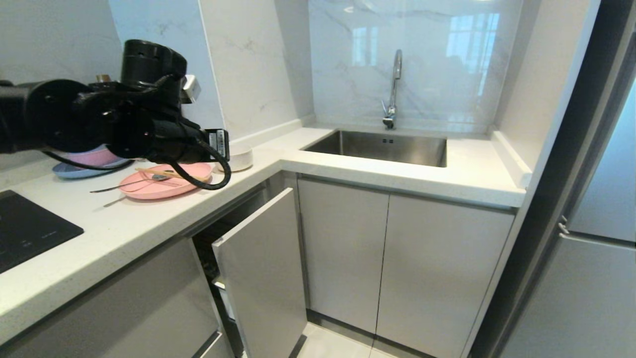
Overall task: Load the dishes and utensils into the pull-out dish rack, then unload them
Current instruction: Open the cupboard
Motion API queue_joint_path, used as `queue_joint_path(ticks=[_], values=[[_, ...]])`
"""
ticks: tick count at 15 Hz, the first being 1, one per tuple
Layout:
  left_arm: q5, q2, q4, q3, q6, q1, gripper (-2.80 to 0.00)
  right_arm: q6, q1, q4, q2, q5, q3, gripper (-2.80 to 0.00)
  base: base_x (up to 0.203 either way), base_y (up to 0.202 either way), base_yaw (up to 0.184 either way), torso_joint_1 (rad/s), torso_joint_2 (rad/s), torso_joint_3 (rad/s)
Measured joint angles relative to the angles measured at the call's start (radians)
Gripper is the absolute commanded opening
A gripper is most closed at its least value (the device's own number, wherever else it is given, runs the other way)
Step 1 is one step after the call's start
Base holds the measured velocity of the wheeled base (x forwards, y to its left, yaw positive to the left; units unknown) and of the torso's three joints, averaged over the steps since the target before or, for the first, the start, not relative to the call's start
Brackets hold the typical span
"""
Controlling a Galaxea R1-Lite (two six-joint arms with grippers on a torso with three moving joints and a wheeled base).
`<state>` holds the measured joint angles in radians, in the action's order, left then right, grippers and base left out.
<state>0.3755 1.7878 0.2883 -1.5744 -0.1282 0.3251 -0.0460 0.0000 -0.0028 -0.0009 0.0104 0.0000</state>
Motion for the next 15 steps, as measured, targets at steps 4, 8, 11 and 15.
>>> queue_joint_path(ticks=[4,8,11,15], values=[[0.044,0.133,0.173,-0.137,-0.112,0.014,-2.80,0.000,0.000,0.000,0.000,0.000,0.000,-2.80,0.000,0.000,0.000,0.000,0.00,0.000],[0.096,0.224,0.270,-0.200,-0.123,0.009,-2.80,0.000,0.000,0.000,0.000,0.000,0.000,-2.80,0.000,0.000,0.000,0.000,0.00,0.000],[0.114,0.277,0.282,-0.224,-0.116,-0.008,-2.80,0.000,0.000,0.000,0.000,0.000,0.000,-2.80,0.000,0.000,0.000,0.000,0.00,0.000],[0.107,0.333,0.282,-0.238,-0.075,-0.025,-2.80,0.000,0.000,0.000,0.000,-0.001,0.000,-2.80,0.000,0.000,0.000,0.000,0.00,0.000]])
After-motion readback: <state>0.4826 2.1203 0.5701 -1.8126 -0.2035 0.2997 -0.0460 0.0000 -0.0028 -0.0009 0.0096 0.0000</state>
